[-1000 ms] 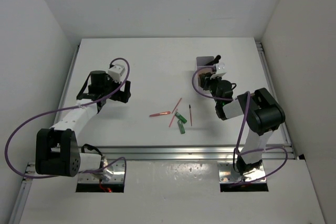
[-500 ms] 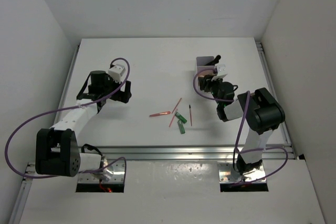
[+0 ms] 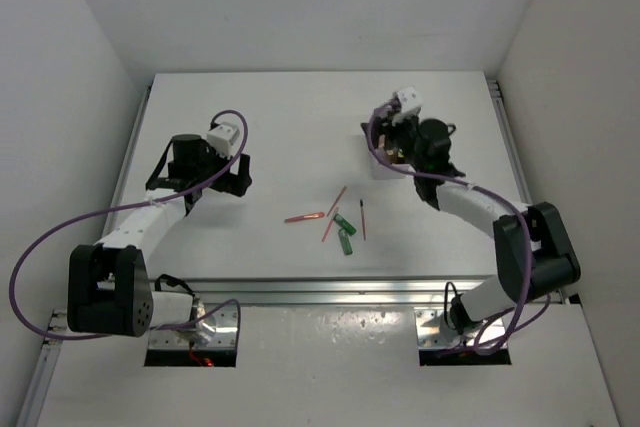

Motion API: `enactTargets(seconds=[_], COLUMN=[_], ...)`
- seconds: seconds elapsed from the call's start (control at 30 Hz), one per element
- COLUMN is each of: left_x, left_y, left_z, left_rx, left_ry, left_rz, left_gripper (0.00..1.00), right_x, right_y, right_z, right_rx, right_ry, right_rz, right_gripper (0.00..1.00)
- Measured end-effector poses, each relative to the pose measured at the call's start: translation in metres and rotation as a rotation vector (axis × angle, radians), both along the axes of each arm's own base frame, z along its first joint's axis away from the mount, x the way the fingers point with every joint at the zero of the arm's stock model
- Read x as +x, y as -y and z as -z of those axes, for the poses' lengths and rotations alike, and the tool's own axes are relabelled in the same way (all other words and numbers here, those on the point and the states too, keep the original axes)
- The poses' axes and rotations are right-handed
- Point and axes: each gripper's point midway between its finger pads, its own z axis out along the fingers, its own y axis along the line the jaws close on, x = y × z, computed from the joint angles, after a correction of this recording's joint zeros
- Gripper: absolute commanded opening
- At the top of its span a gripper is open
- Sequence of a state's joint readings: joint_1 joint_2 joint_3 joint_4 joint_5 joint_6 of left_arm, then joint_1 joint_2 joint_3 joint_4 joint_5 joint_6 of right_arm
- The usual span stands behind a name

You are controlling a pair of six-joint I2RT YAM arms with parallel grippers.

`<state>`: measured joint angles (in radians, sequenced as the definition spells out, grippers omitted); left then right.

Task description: Organize the makeup

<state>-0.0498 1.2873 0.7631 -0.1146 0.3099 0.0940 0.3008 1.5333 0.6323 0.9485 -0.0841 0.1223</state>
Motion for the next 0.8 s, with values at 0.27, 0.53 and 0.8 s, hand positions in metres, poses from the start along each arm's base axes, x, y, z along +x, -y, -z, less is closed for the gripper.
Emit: enactTargets(seconds=[0.27,0.53,0.8], left_x=[-0.006,-0.023,-0.035], left_y=[-0.002,-0.004,-0.005], left_z=[0.014,0.028,0.03], left_rx=[0.035,0.05,0.056], left_ry=[0.003,0.005,0.031], left_rz=[0.027,0.039,0.042], left_gripper=[1.0,1.0,1.0], right_x=[-0.025,-0.146,-0.145], right_y=[-0.093,-0.108,-0.104], right_z=[-0.006,0.153,0.186], right_rx=[-0.329,-0.633,-0.725], right_ry=[-0.345,-0.85,-0.959], right_rz=[-0.294,-0.52,-0.439], right_gripper=[0.44,0.47,0.43])
